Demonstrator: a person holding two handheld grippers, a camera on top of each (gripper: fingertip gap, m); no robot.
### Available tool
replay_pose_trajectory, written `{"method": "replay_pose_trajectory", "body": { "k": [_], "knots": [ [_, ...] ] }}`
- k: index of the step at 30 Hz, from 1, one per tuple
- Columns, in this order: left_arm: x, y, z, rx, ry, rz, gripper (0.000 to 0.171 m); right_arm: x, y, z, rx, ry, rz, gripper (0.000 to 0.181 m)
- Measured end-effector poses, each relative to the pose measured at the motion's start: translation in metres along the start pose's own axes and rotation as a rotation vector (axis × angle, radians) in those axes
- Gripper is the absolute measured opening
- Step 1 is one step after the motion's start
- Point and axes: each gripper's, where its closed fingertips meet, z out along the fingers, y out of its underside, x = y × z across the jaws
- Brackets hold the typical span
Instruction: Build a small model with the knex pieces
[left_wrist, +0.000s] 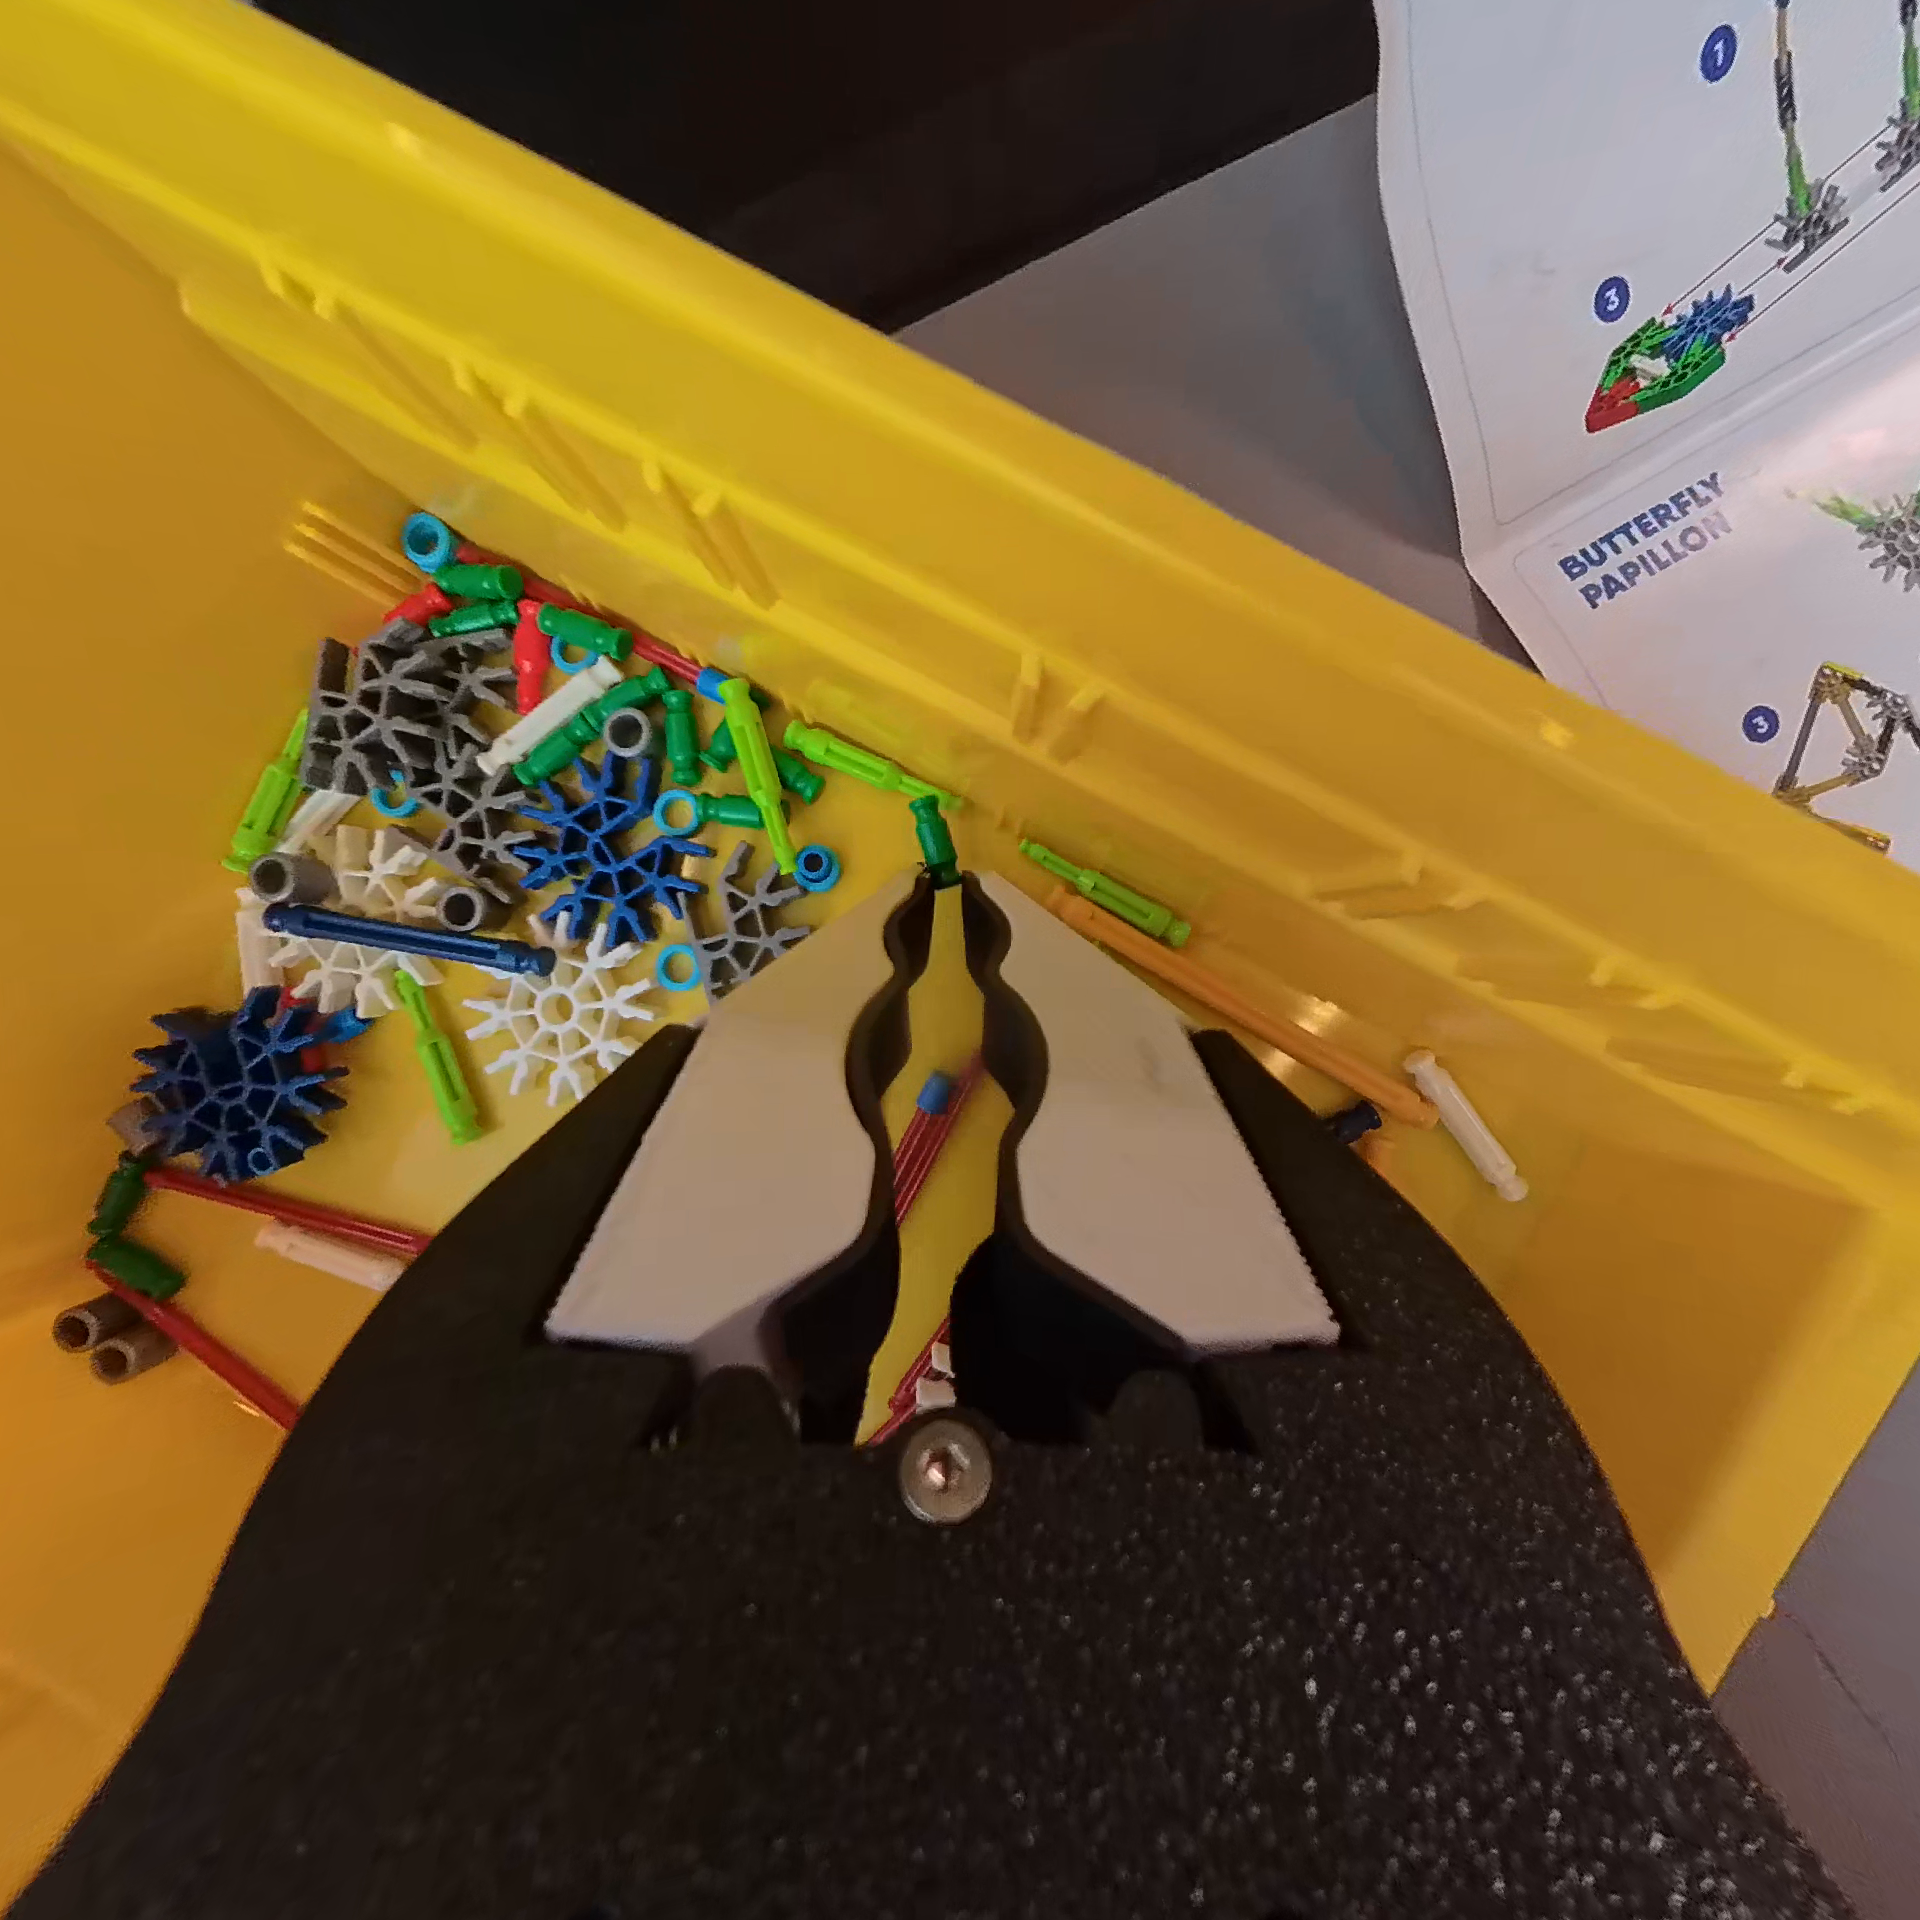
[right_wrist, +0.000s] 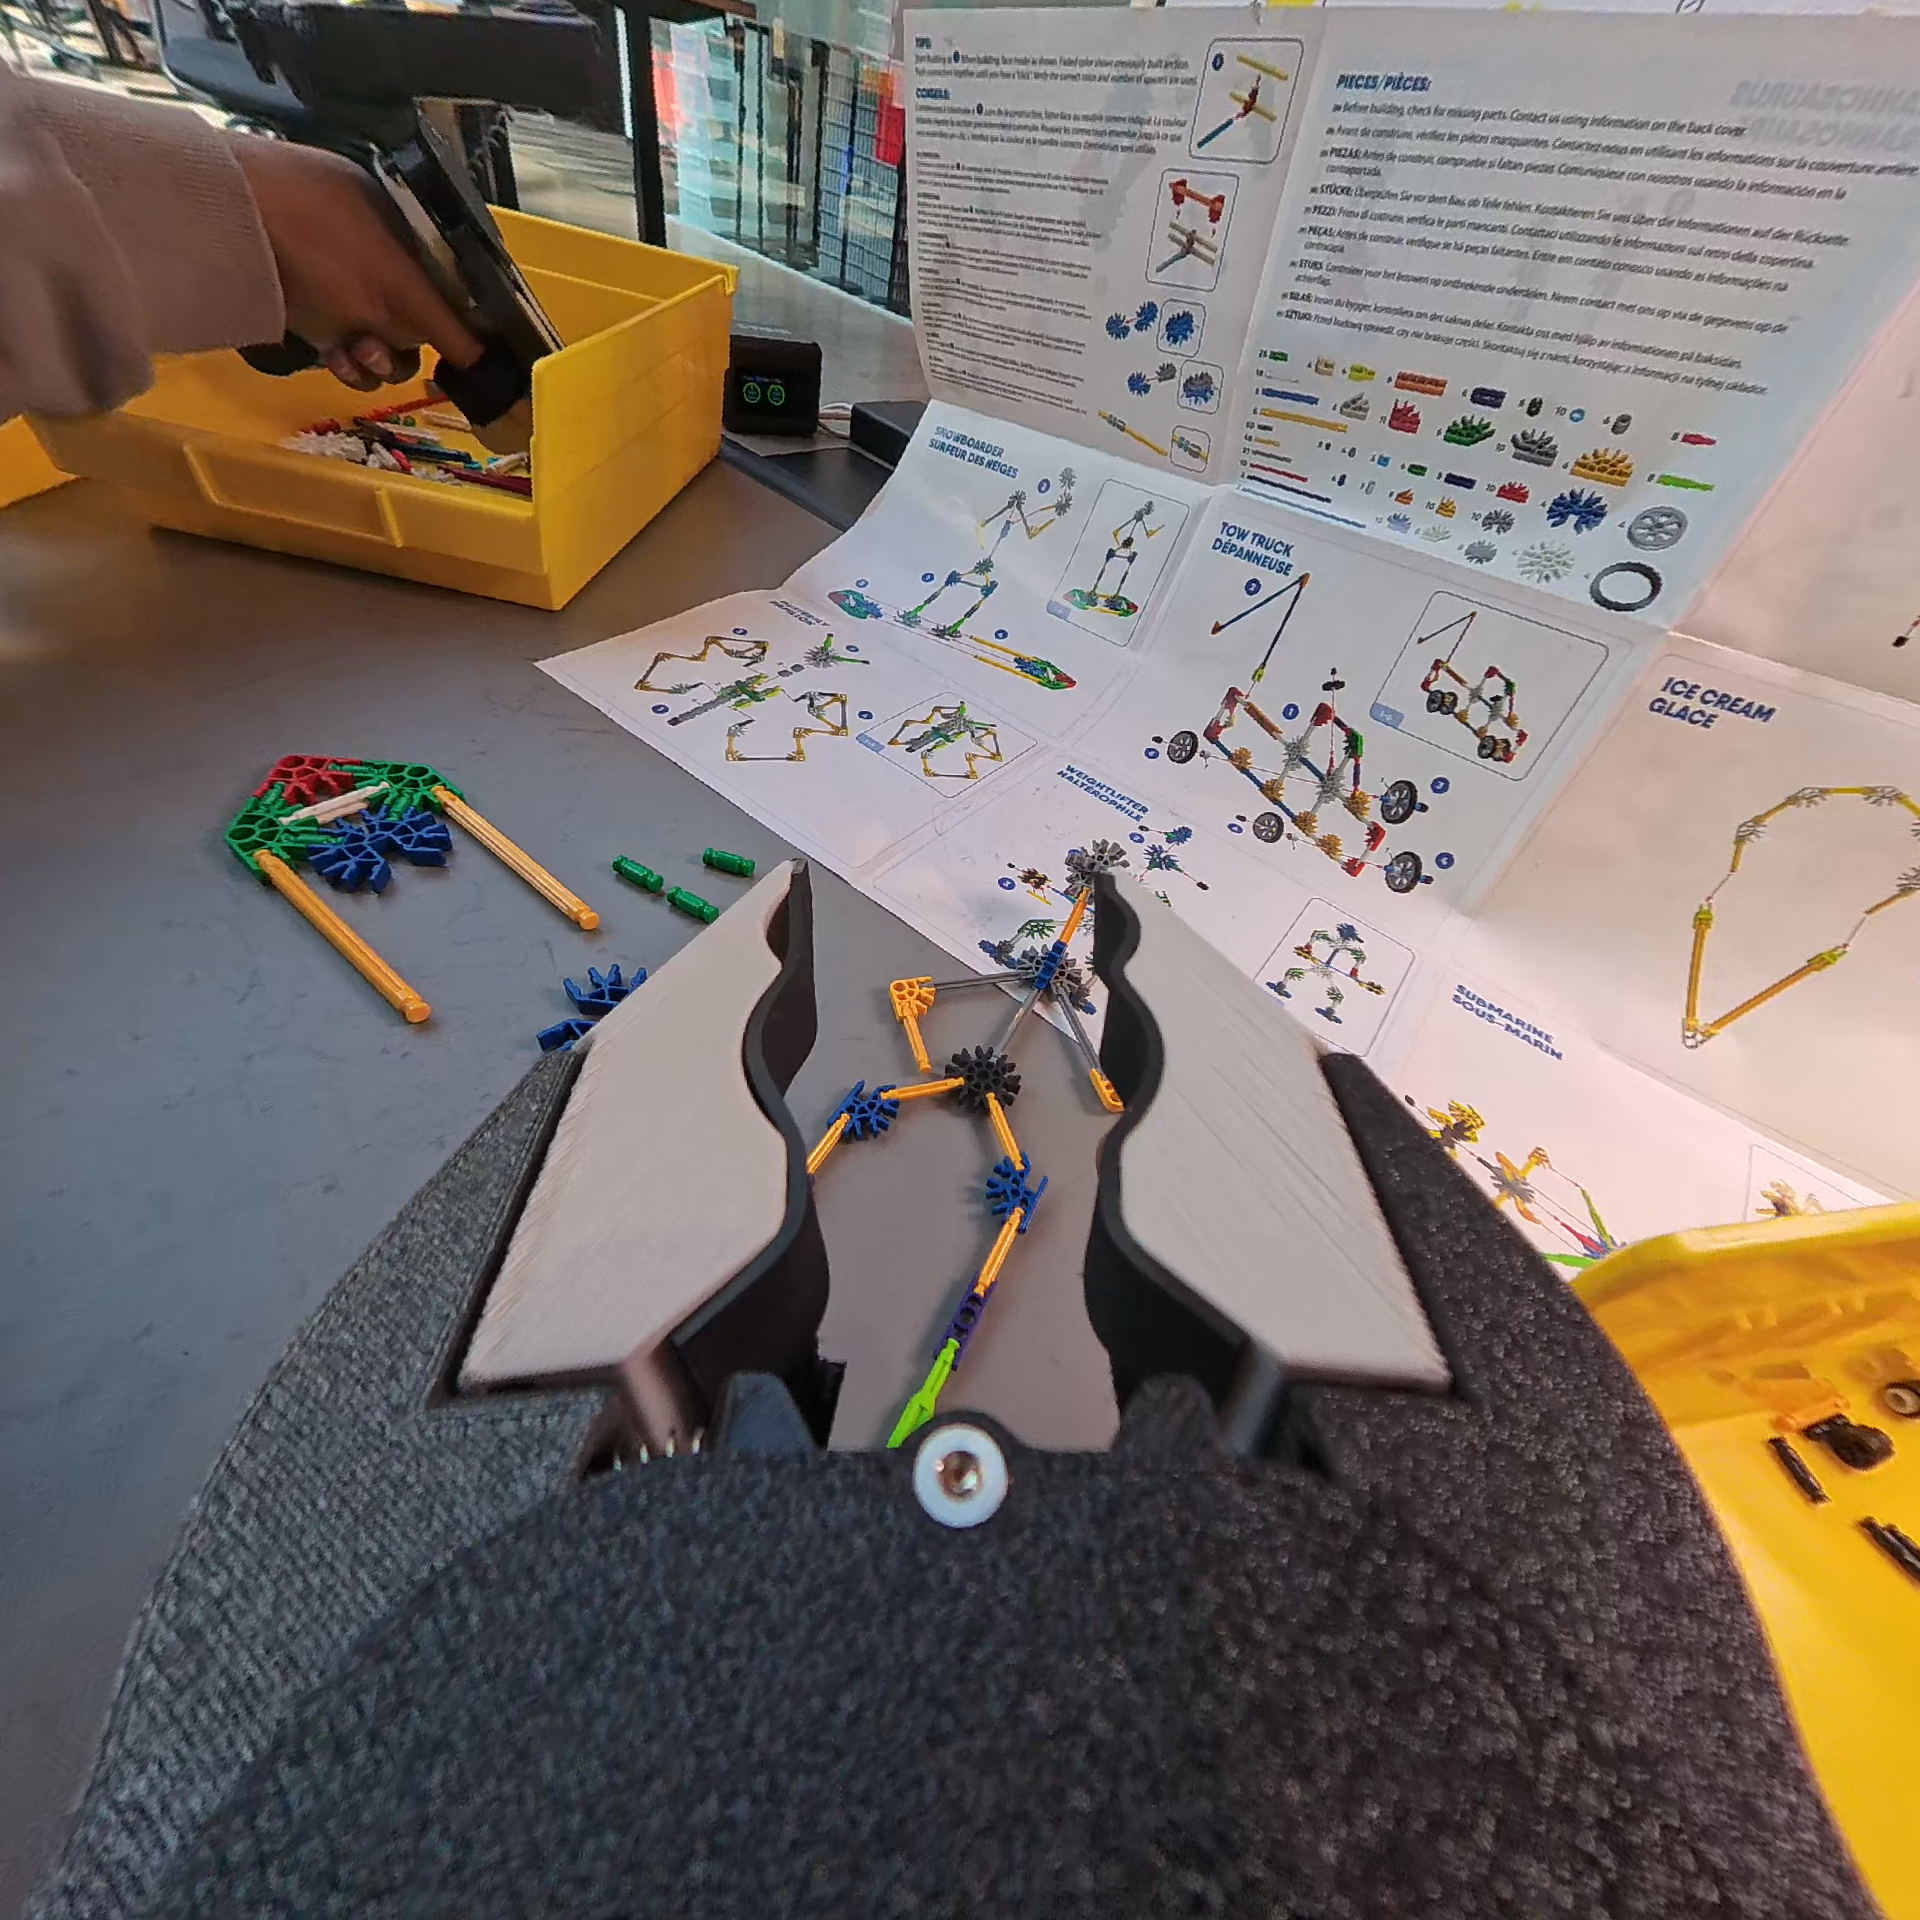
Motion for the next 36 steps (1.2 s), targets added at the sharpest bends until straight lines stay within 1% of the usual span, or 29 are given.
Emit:
{"method": "replay_pose_trajectory", "body": {
  "k": [2, 4, 6, 7, 8, 9, 10, 11, 12, 13, 15, 16, 18, 21, 25, 32, 36],
  "knots": [
    [0.001, -0.005, -0.009, 0.037, -0.020, 0.005, 0.005, 0.000, 0.000, 0.000, 0.002, 0.001, 0.003, 0.053],
    [0.002, -0.014, -0.024, 0.090, -0.052, 0.017, 0.005, 0.000, 0.000, 0.000, 0.002, 0.000, 0.002, 0.053],
    [0.004, -0.028, -0.050, 0.180, -0.108, 0.042, 0.005, 0.000, -0.001, 0.000, 0.003, 0.000, 0.000, 0.053],
    [0.009, -0.038, -0.068, 0.242, -0.134, 0.067, 0.005, 0.000, -0.001, 0.000, 0.004, 0.000, 0.001, 0.053],
    [0.021, -0.049, -0.087, 0.309, -0.138, 0.106, 0.004, 0.000, -0.001, 0.000, 0.004, 0.001, 0.002, 0.053],
    [0.043, -0.059, -0.105, 0.376, -0.110, 0.158, 0.005, 0.000, 0.000, 0.000, 0.002, 0.000, 0.004, 0.053],
    [0.073, -0.067, -0.120, 0.432, -0.049, 0.221, 0.005, 0.000, 0.001, 0.001, -0.001, -0.002, 0.006, 0.053],
    [0.110, -0.069, -0.129, 0.460, 0.042, 0.291, 0.005, 0.000, 0.002, 0.002, -0.005, -0.005, 0.009, 0.053],
    [0.149, -0.065, -0.133, 0.453, 0.140, 0.361, 0.005, -0.001, 0.003, 0.002, -0.007, -0.008, 0.011, 0.053],
    [0.184, -0.057, -0.130, 0.425, 0.216, 0.429, 0.005, -0.002, 0.003, 0.002, -0.008, -0.011, 0.012, 0.053],
    [0.242, -0.032, -0.109, 0.326, 0.325, 0.558, 0.005, -0.003, 0.003, 0.002, -0.006, -0.012, 0.005, 0.053],
    [0.264, -0.018, -0.094, 0.270, 0.359, 0.613, 0.005, -0.003, 0.002, 0.002, -0.004, -0.009, 0.000, 0.053],
    [0.291, 0.006, -0.063, 0.162, 0.387, 0.704, 0.005, -0.002, 0.000, 0.000, 0.001, -0.002, -0.006, 0.053],
    [0.306, 0.025, -0.033, 0.058, 0.428, 0.745, 0.005, 0.002, -0.003, -0.002, 0.010, 0.008, -0.005, 0.053],
    [0.307, 0.032, -0.021, -0.003, 0.436, 0.772, 0.005, 0.003, -0.006, -0.004, 0.021, 0.011, -0.002, 0.053],
    [0.306, 0.033, -0.019, -0.008, 0.447, 0.775, 0.007, 0.002, -0.001, -0.001, 0.005, 0.001, 0.001, 0.053],
    [0.303, 0.026, -0.023, 0.036, 0.446, 0.728, 0.009, 0.002, 0.002, 0.001, -0.003, -0.001, 0.011, 0.053]
  ]
}}
